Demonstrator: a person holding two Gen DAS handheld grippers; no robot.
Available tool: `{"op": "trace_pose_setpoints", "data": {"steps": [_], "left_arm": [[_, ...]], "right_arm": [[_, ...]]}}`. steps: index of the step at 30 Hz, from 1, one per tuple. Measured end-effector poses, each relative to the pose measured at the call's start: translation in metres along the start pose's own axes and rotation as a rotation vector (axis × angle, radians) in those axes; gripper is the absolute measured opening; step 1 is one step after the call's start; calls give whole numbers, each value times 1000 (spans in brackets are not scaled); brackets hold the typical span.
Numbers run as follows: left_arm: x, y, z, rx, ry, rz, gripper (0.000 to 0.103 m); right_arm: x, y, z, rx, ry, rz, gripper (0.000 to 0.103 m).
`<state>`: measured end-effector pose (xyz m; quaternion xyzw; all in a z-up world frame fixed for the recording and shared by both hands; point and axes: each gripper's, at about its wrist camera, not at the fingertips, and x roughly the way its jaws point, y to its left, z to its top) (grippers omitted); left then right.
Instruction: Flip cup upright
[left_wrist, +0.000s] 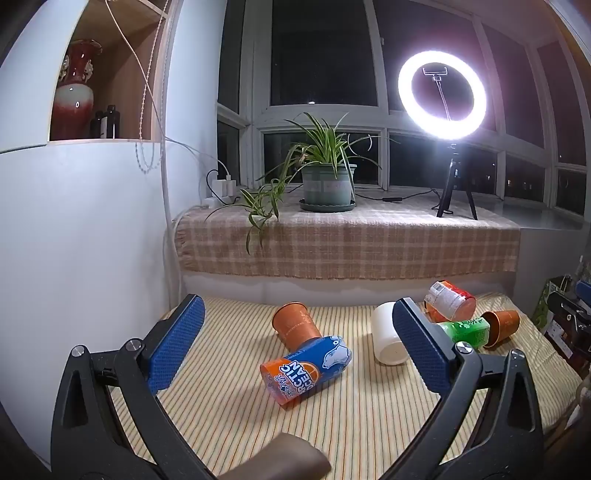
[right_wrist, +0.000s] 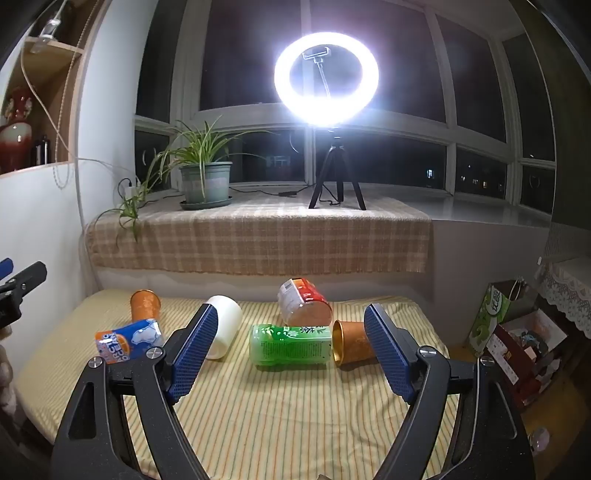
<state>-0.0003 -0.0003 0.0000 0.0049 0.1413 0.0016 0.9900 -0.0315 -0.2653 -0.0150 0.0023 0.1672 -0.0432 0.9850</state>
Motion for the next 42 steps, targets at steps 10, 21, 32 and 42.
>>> {"op": "trace_pose_setpoints", "data": {"steps": [10, 21, 32, 42], "left_arm": [[0, 0, 0, -8, 8, -2, 103], [-6, 9, 1, -10, 3, 0, 103], [-4, 6, 3, -8, 3, 4, 103], [-3, 5, 3, -7, 3, 6, 103]], "right_arm": [[1, -1, 0, 2, -7, 1, 81], [-1, 2, 2, -5, -14, 3, 81], [1, 3, 2, -5, -13, 6, 81], [2, 3, 1, -4, -10, 7, 81]]}}
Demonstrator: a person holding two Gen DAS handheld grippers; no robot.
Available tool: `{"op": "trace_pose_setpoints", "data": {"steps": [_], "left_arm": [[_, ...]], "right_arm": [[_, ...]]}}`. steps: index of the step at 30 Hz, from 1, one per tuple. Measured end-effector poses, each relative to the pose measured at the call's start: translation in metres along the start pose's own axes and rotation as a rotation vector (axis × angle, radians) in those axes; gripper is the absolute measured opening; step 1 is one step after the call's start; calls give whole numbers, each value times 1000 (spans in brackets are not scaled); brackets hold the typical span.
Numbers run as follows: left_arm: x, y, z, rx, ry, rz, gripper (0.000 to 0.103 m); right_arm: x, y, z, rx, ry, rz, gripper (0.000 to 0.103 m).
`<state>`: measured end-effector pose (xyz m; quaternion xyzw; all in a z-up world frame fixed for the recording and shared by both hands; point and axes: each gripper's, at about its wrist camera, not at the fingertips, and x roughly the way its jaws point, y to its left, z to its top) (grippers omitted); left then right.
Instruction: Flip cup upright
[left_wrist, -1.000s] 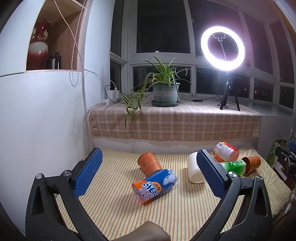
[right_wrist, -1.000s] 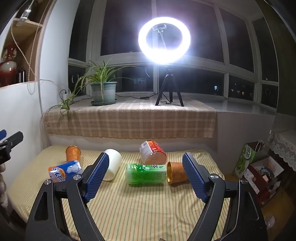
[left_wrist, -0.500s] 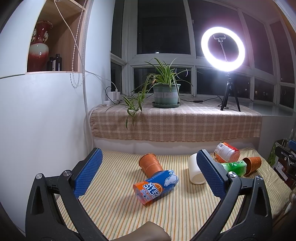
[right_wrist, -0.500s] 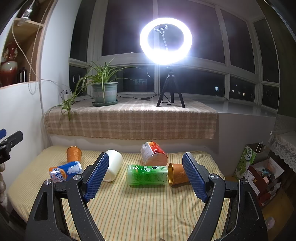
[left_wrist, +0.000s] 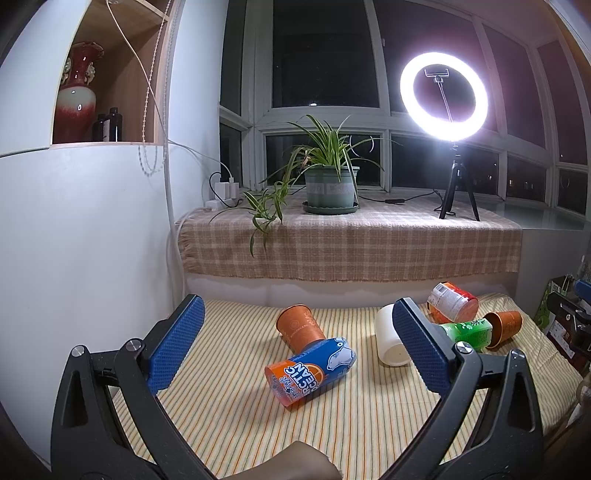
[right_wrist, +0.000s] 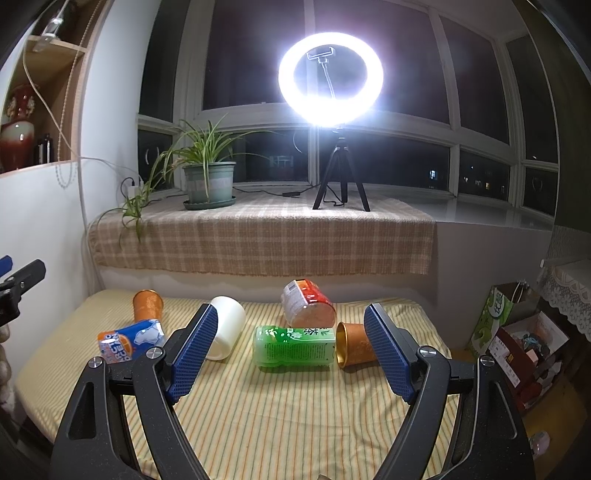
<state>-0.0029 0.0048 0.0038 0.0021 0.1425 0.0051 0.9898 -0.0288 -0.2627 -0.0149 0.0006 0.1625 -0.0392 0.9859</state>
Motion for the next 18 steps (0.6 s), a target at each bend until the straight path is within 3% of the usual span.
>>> {"op": "trace_pose_setpoints", "data": {"steps": [18], "left_arm": [[1, 3, 1, 0, 1, 0, 103]], "right_arm": [[2, 4, -3, -10, 12, 12, 81]]}}
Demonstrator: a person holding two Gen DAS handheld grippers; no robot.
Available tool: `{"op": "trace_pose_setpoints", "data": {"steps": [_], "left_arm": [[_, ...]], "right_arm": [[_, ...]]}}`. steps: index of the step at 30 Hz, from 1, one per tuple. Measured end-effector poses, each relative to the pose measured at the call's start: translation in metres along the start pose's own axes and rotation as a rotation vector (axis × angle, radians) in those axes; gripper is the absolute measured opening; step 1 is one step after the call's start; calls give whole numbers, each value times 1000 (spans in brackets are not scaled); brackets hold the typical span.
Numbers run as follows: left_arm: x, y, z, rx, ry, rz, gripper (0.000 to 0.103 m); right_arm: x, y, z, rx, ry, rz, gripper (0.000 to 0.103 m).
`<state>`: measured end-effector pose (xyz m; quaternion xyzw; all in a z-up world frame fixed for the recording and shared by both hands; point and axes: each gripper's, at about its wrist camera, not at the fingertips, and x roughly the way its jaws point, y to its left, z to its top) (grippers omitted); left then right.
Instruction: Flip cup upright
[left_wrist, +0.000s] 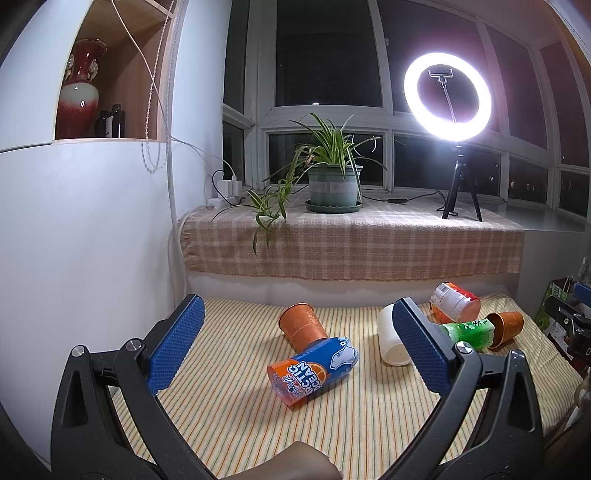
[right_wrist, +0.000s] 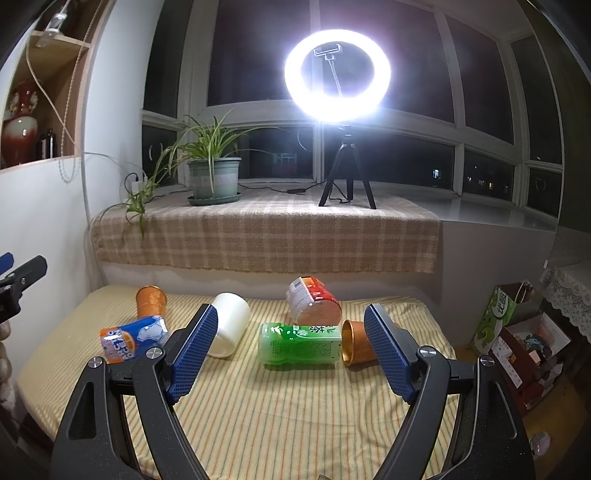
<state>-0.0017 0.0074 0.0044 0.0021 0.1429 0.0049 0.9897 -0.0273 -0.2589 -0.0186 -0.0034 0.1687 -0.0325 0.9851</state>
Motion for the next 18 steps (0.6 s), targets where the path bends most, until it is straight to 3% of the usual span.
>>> {"op": "trace_pose_setpoints", "data": {"steps": [18], "left_arm": [[0, 0, 0, -1, 1, -1, 103]], "right_arm": [[1, 2, 0, -2, 2, 1, 81]]}}
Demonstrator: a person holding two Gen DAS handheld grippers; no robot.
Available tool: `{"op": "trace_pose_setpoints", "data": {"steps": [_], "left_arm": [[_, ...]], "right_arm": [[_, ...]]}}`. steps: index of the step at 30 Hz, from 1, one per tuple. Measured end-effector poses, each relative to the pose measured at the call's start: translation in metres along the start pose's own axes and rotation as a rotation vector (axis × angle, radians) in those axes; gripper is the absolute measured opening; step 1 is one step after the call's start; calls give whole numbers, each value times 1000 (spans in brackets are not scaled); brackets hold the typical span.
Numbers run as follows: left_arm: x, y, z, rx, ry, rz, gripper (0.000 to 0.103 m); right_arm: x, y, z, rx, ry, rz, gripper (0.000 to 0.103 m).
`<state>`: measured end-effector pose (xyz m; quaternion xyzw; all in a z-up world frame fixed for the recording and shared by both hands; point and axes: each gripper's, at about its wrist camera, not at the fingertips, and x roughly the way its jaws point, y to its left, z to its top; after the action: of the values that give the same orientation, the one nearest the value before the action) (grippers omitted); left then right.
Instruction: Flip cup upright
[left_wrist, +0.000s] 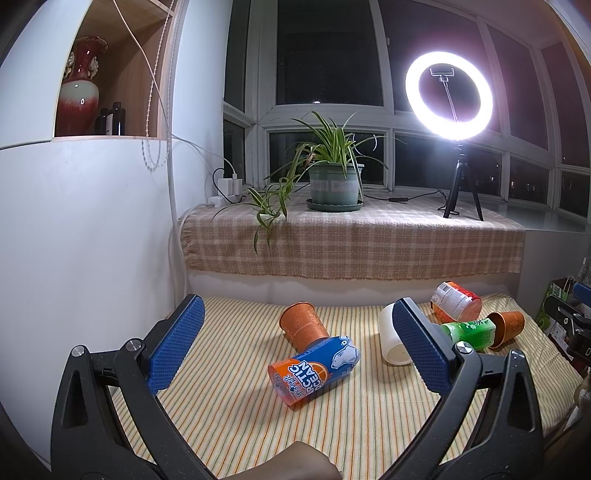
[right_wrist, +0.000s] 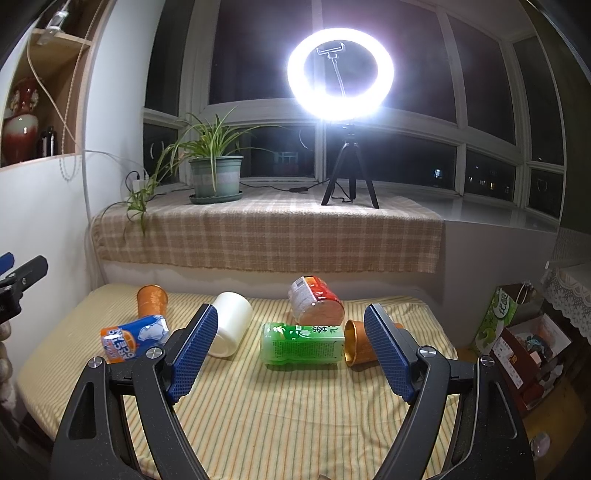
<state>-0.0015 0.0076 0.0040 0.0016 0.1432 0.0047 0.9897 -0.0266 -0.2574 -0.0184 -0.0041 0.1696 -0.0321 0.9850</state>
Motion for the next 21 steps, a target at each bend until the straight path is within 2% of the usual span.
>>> {"op": "trace_pose_setpoints", "data": {"steps": [15, 21], "left_arm": [[1, 6, -5, -7, 11, 8, 103], [15, 18, -13, -11, 59, 11, 103]], "right_arm": [[5, 8, -3, -5, 14, 8, 81], [13, 12, -4, -15, 42, 28, 81]]}}
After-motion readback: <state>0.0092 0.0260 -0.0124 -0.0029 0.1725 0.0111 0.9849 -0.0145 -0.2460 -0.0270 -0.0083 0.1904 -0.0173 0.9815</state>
